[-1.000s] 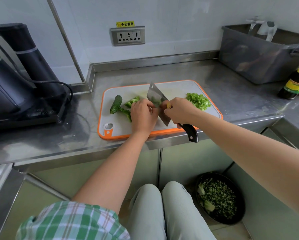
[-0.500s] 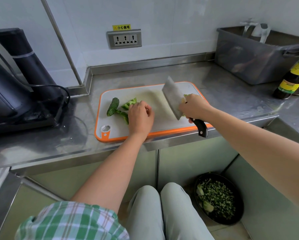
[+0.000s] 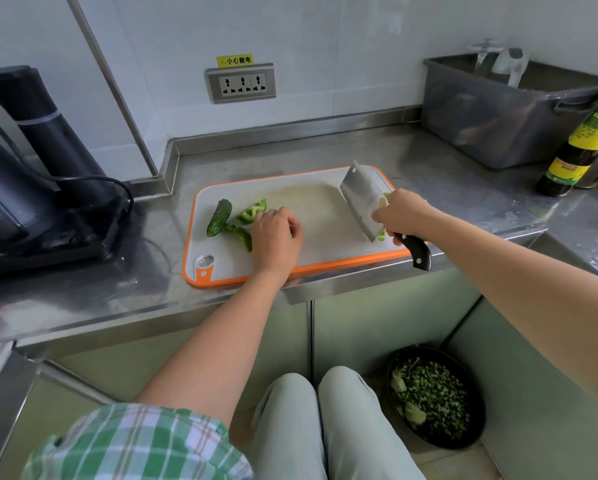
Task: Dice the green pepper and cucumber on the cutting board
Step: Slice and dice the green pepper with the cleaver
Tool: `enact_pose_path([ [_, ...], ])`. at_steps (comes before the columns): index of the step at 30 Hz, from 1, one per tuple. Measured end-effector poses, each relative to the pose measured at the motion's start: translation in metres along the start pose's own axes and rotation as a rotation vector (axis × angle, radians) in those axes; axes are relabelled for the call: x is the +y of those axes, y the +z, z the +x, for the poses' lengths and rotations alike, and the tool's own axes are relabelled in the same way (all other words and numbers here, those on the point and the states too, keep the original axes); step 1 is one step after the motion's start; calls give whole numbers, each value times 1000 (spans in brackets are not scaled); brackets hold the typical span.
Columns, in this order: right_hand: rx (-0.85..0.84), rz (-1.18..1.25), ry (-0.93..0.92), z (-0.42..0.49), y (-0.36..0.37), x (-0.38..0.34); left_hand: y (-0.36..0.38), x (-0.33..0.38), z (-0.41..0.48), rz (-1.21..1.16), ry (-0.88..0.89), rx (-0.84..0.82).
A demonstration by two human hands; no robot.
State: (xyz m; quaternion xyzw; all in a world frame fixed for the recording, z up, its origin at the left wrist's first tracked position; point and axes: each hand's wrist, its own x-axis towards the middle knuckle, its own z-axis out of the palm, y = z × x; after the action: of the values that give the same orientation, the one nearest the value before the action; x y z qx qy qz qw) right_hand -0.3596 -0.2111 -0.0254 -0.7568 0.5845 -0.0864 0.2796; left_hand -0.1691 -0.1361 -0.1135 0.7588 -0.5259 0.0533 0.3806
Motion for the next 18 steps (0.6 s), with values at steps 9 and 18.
enact_pose_path([
  [9,-100,10,-83,-9,19,-16,-2,1,0,31,4,-13],
  [18,86,-45,-75,-7,3,-2,2,3,7,-30,-26,-51],
])
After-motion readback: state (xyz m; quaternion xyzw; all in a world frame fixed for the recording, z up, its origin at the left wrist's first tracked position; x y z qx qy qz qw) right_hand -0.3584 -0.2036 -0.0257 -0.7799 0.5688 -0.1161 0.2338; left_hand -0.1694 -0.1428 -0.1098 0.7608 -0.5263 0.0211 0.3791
